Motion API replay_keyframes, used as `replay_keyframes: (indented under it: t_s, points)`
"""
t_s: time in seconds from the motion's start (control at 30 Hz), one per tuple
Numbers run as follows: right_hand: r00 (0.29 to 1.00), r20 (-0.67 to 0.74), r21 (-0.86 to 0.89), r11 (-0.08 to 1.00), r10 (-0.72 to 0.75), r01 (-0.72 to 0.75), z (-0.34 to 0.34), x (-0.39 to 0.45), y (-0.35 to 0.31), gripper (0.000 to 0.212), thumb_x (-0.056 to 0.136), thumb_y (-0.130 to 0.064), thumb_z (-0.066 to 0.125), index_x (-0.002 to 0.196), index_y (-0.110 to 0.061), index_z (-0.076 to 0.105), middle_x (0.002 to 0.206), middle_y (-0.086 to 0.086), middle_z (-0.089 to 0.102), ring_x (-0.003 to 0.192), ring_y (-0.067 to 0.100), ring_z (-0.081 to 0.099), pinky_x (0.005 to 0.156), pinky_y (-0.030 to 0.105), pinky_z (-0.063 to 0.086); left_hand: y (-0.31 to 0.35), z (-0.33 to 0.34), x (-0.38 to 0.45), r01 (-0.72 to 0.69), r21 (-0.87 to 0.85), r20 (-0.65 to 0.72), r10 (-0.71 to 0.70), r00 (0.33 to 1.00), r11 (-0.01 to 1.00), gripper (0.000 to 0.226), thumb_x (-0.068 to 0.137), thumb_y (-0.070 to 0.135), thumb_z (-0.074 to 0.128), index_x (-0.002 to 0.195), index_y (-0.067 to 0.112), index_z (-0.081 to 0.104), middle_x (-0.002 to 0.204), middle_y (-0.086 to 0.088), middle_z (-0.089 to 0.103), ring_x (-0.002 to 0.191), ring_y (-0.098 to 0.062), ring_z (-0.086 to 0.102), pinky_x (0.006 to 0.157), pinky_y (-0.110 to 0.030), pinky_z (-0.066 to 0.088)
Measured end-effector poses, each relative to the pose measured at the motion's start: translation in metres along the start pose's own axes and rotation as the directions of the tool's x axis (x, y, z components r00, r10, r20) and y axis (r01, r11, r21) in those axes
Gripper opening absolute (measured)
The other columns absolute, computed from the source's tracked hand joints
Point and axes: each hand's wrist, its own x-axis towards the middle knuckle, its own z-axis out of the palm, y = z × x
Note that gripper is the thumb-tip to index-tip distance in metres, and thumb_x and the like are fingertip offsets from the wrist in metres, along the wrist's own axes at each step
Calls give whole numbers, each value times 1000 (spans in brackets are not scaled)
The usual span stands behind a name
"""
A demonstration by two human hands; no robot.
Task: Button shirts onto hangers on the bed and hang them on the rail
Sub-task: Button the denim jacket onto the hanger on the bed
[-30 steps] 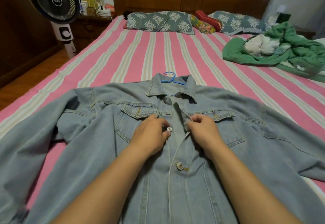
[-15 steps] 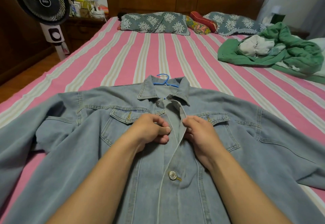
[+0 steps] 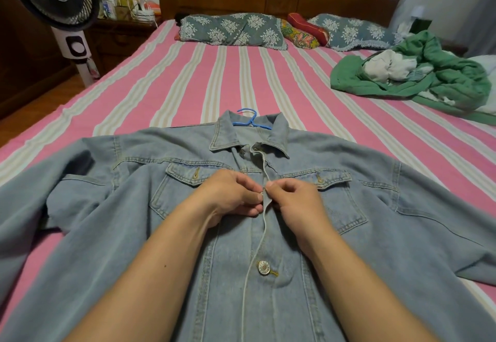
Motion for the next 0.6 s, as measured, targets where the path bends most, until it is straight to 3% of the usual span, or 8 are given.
replay_keyframes:
  t_s: [0.1, 0.17, 0.27, 0.4, 0.6]
  points:
    - [1000, 4, -58, 998, -17, 17, 0, 0, 0, 20, 94, -24, 68, 80, -14, 77, 77, 5, 75, 71, 10, 64, 74, 31, 51, 0, -1, 0, 10, -16, 6, -10, 1000, 1000, 14, 86, -16, 67, 89, -2, 65, 68, -13, 68, 58, -17, 69, 60, -27, 62]
    - [996, 83, -13, 1000, 19, -18, -3, 2, 0, 17, 95, -16, 63, 86, -17, 78, 83, 2, 77, 83, 17, 72, 81, 35, 56, 1, -1, -1, 13, -17, 6, -13, 1000, 1000, 16, 85, -17, 67, 85, -1, 63, 66, -12, 67, 55, -16, 68, 58, -26, 62]
    - [976, 211, 34, 998, 52, -61, -10, 1, -1, 25, 93, 0, 60, 97, -18, 77, 91, 3, 78, 89, 21, 74, 81, 29, 59, 1, 0, 0, -2, -10, -8, 2, 1000, 1000, 20, 85, -17, 67, 78, 1, 61, 68, -12, 68, 56, -17, 68, 58, -26, 62]
    - [986, 153, -143, 987, -58, 80, -7, 1, 1, 20, 92, -3, 66, 99, -18, 76, 87, -3, 75, 86, 12, 71, 81, 25, 57, 1, -2, 0, -2, -43, -3, 2, 1000, 999, 22, 85, -17, 66, 76, 2, 61, 64, -9, 68, 56, -17, 68, 57, -26, 61]
    - [980, 132, -219, 960, -147, 174, -4, -1, -1, 24, 86, -4, 72, 95, -26, 77, 88, -10, 75, 81, 2, 68, 80, 21, 55, 1, -1, -2, -13, -30, -19, 13, 1000, 999, 23, 82, -15, 71, 86, 5, 60, 71, -11, 65, 59, -18, 67, 55, -26, 59]
